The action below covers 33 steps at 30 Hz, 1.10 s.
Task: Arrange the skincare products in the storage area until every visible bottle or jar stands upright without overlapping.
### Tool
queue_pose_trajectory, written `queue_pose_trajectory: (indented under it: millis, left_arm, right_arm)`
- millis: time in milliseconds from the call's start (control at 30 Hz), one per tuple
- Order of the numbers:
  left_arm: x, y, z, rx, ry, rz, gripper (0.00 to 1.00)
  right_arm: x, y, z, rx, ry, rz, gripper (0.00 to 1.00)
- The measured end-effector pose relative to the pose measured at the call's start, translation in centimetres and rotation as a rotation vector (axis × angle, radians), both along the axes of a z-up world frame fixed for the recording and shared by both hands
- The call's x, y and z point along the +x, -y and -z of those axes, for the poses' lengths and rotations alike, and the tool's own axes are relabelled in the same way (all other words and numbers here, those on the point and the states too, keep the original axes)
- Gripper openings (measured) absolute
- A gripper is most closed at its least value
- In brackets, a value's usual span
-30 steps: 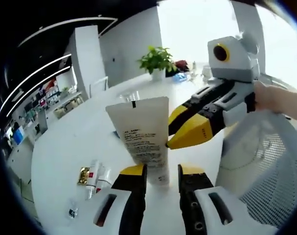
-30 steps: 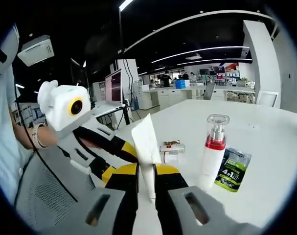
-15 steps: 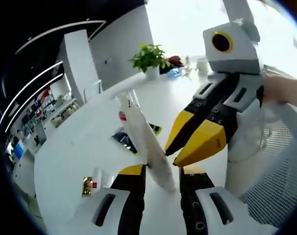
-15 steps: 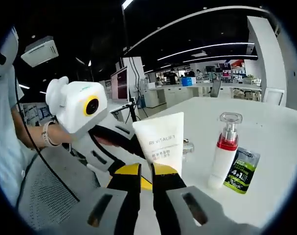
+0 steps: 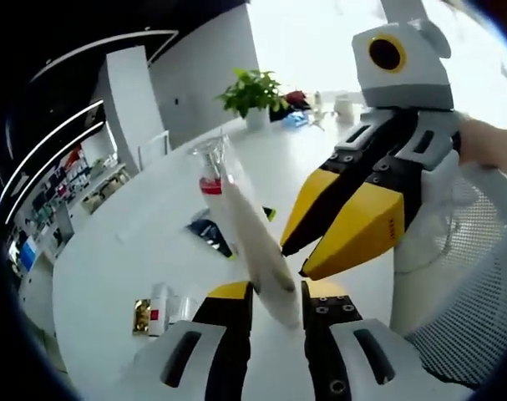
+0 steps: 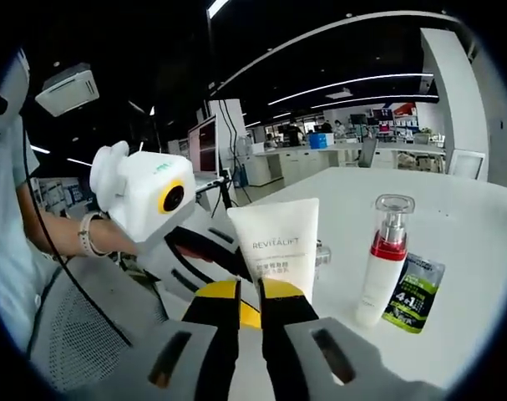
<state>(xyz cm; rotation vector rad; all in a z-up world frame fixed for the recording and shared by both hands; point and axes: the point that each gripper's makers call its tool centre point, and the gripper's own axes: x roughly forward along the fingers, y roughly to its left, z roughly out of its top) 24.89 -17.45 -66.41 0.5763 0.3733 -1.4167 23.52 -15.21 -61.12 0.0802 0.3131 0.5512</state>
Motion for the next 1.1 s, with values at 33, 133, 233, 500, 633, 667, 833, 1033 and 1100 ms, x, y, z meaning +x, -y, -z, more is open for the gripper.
queue_pose_trajectory:
  millis: [33, 133, 233, 500, 633, 667, 833, 1033, 1100]
  left_arm:
    - [0.0, 0.0, 0.1, 0.004, 0.001, 0.003, 0.19]
    - [0.3, 0.0, 0.4, 0.012, 0.001, 0.005, 0.19]
    - [0.3, 0.1, 0.8, 0.018, -0.022, 0.013, 0.19]
    - [0.3, 0.2, 0.9, 0.016, -0.055, 0.028, 0.18]
    - [0.5, 0.2, 1.0, 0.009, -0.066, 0.027, 0.16]
    - [0.6, 0.2, 1.0, 0.006, -0.071, 0.022, 0.16]
    - [0.8, 0.3, 1.0, -0.002, -0.092, 0.061, 0.14]
    - [1.1, 0.3, 1.0, -0.013, -0.104, 0.102, 0.13]
    - [1.3, 0.3, 1.0, -0.013, -0.099, 0.108, 0.12]
  right_arm:
    - [0.0, 0.0, 0.0, -0.002, 0.002, 0.0, 0.1]
    - [0.1, 0.1, 0.1, -0.014, 0.005, 0.006, 0.13]
    - [0.1, 0.3, 0.1, -0.011, 0.003, 0.01, 0.11]
    - [0.1, 1.0, 0.2, 0.01, -0.012, 0.035, 0.11]
    - [0.2, 1.6, 0.2, 0.018, -0.017, 0.056, 0.12]
    - [0.2, 1.8, 0.2, 0.017, -0.016, 0.064, 0.13]
    - [0.2, 2.7, 0.2, 0.015, -0.014, 0.097, 0.14]
    - [0.6, 4.7, -1.1, 0.002, -0.01, 0.09, 0.15]
    - [0.6, 5.0, -1.9, -0.039, -0.016, 0.047, 0.15]
